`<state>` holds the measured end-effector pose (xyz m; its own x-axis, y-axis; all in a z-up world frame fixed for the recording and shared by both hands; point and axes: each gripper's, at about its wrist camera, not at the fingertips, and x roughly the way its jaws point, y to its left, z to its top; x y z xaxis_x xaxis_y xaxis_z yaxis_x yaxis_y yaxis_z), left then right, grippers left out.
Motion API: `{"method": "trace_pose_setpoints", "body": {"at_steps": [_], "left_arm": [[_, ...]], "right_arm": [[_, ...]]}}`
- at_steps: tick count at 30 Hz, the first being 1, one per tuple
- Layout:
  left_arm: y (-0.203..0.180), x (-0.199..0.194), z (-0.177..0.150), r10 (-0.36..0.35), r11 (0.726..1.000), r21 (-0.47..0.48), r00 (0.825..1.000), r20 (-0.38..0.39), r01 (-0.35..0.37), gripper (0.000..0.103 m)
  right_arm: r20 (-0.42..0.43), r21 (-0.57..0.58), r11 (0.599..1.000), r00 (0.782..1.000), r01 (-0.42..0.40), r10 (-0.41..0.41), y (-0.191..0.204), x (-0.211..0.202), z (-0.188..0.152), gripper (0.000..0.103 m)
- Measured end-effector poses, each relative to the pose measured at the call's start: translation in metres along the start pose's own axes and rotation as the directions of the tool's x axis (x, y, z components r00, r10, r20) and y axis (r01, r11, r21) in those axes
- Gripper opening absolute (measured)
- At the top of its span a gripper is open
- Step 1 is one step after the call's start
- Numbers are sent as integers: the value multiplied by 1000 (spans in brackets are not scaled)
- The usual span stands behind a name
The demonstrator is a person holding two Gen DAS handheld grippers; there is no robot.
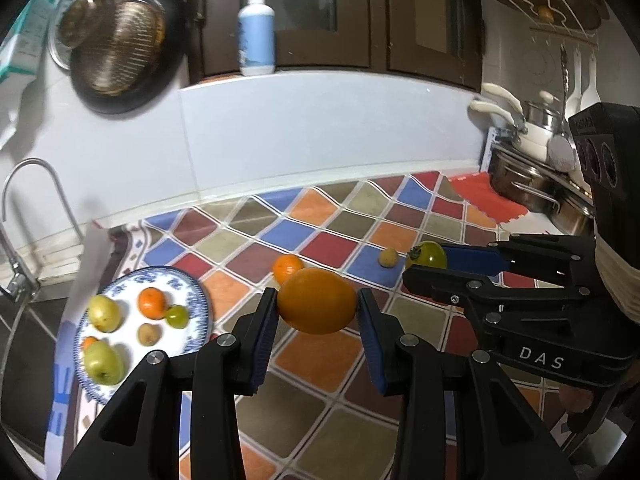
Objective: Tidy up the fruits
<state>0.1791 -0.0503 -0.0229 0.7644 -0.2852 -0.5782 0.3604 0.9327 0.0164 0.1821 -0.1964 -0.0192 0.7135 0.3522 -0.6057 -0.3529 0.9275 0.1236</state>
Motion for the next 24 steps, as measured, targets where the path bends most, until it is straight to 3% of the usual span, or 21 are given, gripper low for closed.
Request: {"method": "trace_pose_setpoints", "body": {"at_steps": [15, 21, 24], "left_arm": [[63, -40, -9, 99, 994, -46, 994, 45, -97, 39], [88, -48, -9, 124, 991, -51, 990, 67, -121, 35], [104, -42, -16, 130, 990, -55, 991, 38, -127, 33]], "right_arm": [[45, -6, 998, 997, -67, 67, 63, 15, 19, 29], [53, -16, 996, 995, -86, 86, 87, 26, 29, 29], [55, -20, 996, 994, -91, 92, 98, 35, 33, 29]]}}
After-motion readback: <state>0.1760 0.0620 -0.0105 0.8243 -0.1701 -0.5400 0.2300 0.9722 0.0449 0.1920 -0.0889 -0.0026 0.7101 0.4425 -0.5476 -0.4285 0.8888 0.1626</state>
